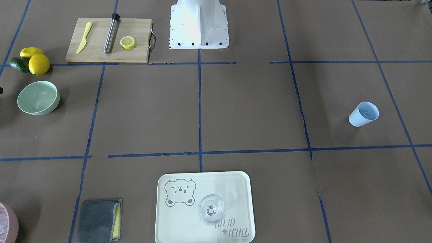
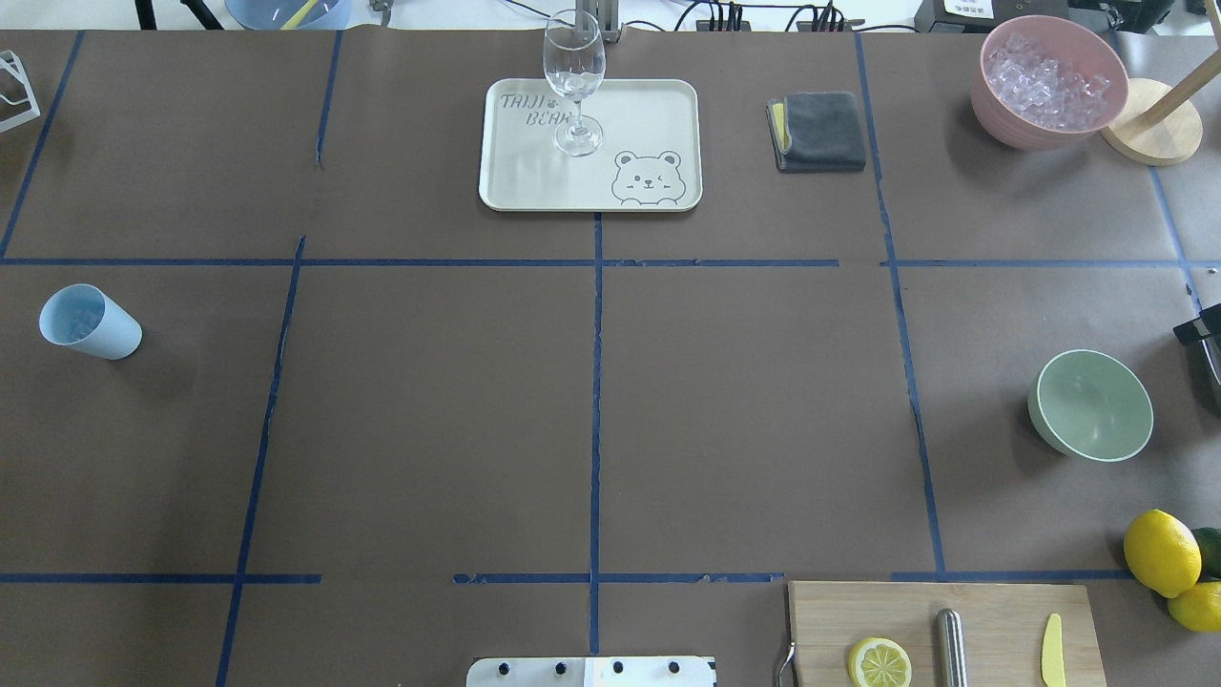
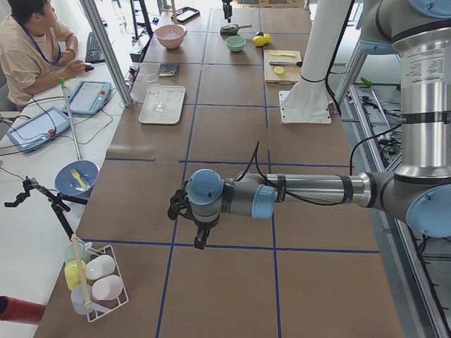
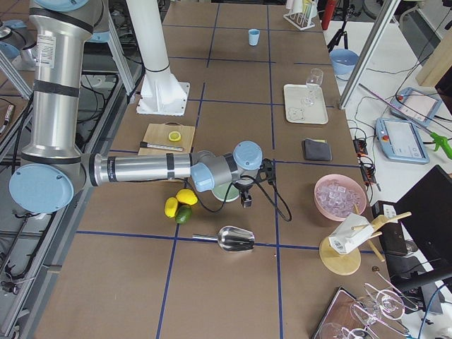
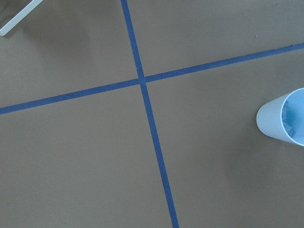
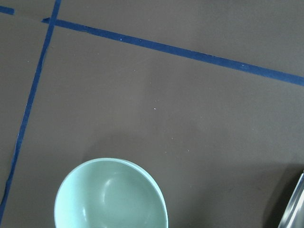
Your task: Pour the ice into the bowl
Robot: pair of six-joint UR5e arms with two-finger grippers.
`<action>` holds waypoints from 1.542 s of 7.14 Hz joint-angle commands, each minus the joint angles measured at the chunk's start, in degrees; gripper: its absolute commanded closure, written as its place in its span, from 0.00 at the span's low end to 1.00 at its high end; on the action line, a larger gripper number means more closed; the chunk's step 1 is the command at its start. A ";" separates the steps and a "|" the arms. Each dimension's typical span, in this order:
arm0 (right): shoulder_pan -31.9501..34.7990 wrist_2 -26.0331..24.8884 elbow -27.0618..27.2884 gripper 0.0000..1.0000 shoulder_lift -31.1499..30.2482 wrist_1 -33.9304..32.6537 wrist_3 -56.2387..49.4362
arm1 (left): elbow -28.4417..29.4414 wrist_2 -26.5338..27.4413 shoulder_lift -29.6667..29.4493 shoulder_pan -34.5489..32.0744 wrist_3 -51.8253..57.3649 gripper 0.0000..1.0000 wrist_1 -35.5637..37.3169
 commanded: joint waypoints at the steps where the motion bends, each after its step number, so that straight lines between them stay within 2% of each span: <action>1: -3.19 -2.22 -0.19 0.02 1.49 -0.02 3.16 | 0.00 -0.03 0.00 -0.04 0.00 0.00 0.00; 4: -3.73 -2.32 -0.02 0.02 1.49 0.07 4.13 | 0.00 -0.03 0.00 0.05 0.00 0.00 -0.09; 5: -3.64 -2.41 -0.10 0.02 1.32 2.42 6.48 | 0.00 -0.03 0.00 -0.04 0.00 0.00 -0.09; 6: -3.64 -3.89 -3.23 0.02 0.36 14.79 16.60 | 0.00 -0.03 0.00 0.04 0.00 0.00 -0.09; 7: -4.42 -5.82 -8.75 0.01 -0.43 31.02 26.88 | 0.00 -0.03 0.00 -0.04 0.00 0.00 -0.09; 8: -5.30 -5.93 -14.02 0.01 -0.53 39.10 27.86 | 0.00 -0.03 0.00 0.04 0.00 0.00 -0.09; 11: -12.15 -10.23 -14.43 0.01 -0.18 39.70 28.22 | 0.00 -0.03 0.00 0.05 0.00 0.00 -0.09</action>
